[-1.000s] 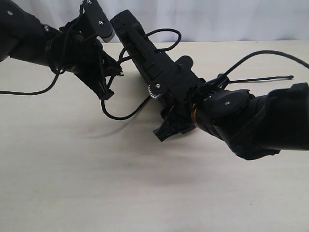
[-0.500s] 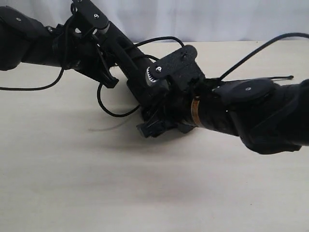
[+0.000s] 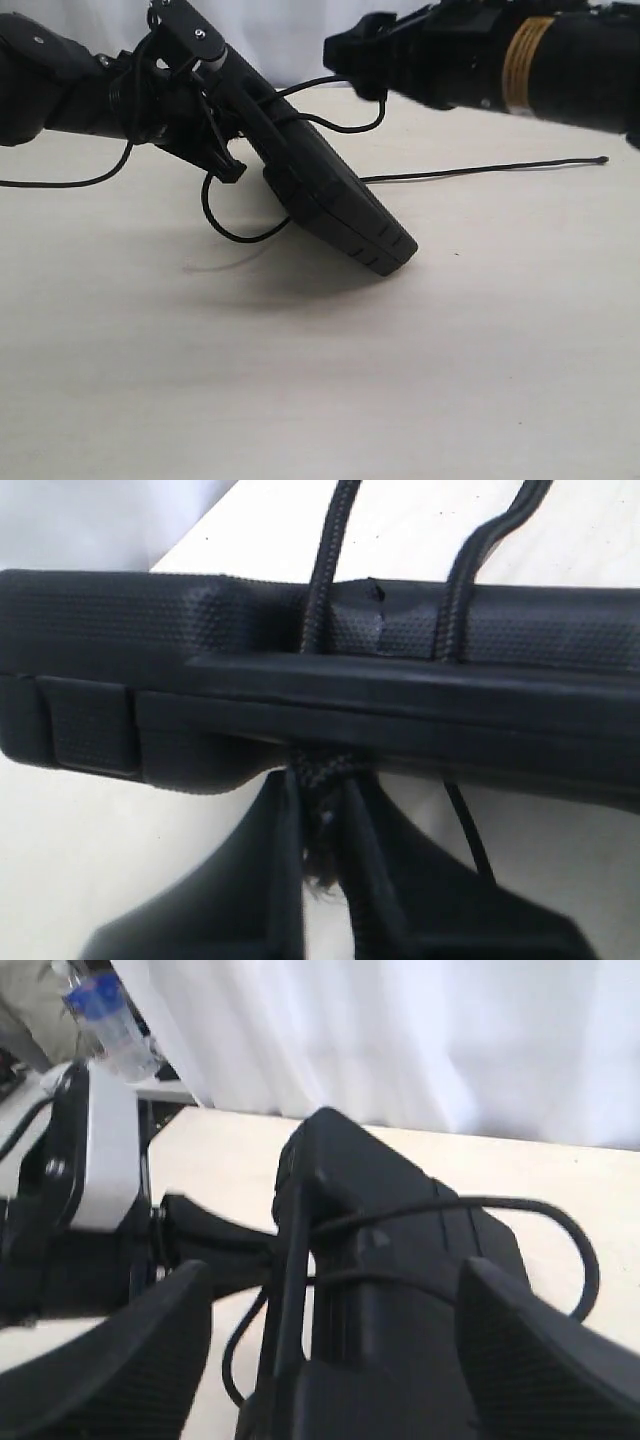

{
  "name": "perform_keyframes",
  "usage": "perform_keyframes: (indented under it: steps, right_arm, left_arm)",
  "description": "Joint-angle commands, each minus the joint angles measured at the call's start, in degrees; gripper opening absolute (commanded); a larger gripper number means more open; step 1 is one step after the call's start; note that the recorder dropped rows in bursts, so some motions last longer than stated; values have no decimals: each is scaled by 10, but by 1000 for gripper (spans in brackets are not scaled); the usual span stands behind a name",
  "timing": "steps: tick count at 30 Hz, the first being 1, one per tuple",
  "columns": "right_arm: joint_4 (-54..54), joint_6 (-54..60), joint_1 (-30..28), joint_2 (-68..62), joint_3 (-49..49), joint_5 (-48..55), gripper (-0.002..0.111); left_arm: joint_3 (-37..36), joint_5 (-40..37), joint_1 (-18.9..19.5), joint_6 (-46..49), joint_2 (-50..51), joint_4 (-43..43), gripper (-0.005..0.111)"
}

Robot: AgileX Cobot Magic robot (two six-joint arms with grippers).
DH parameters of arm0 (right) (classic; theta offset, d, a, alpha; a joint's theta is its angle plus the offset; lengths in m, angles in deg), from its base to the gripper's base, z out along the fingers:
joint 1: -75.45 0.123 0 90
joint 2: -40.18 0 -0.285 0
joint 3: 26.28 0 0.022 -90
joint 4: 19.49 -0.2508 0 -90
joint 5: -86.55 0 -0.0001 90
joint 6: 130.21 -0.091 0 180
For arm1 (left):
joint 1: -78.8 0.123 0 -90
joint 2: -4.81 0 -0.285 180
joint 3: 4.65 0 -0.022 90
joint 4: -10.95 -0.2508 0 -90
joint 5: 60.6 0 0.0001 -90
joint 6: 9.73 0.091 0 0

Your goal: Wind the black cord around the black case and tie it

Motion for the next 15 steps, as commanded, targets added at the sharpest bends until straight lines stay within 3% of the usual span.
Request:
perform_keyframes:
  steps: [1,3,6,10,12,15]
  right_arm:
    - [116,-145,-117,-52,57,-230,64]
    - [194,-245,-170,-90,113,-364,64]
    - [194,-242,-228,-147,173,-496,64]
    - [194,-219,-254,-203,179,-346,64]
    - [194,-143,-251,-220,179,-265,64]
    - [194,-70,-231,-220,179,-37,64]
  left_arm:
    - [2,-1,0,0,-3,10,0]
    - [2,-1,0,0,-3,10,0]
    - [2,-1,0,0,-3,10,0]
    - [2,-6,0,0,-3,10,0]
    - [2,-6,0,0,-3,10,0]
    - [2,-1,0,0,-3,12,0]
